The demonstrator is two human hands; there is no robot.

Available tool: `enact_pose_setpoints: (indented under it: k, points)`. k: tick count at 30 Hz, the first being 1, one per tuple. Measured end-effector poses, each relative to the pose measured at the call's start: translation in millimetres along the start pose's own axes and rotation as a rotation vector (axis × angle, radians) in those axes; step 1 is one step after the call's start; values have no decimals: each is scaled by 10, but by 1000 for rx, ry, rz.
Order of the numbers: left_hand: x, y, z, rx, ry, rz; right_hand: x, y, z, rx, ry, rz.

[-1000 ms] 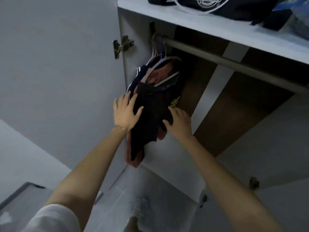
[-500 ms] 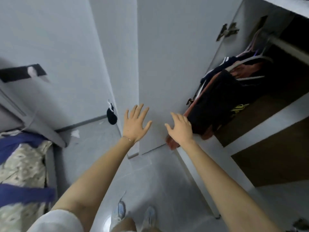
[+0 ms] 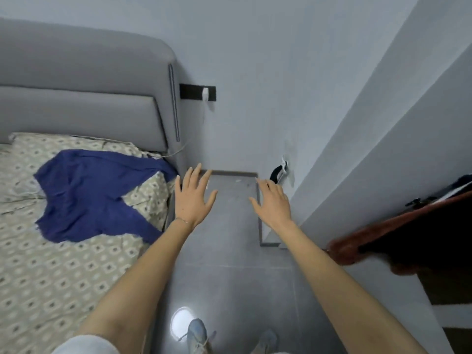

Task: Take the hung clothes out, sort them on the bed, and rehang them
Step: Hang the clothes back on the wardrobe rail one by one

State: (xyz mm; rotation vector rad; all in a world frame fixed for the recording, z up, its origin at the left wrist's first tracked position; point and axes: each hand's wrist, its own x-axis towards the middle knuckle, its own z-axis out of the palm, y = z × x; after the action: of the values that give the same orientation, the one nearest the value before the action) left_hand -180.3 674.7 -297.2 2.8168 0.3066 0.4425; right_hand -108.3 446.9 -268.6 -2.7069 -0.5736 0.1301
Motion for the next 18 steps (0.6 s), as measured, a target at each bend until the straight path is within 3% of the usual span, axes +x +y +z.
enact_pose_setpoints:
  k: [10, 18]
  points:
    - [-528, -2090, -796, 128, 10, -345, 619, -2136, 759, -12, -40, -244]
    - [-792, -3161, -1185, 117, 102, -555, 1046, -3410, 1258, -56, -135, -474]
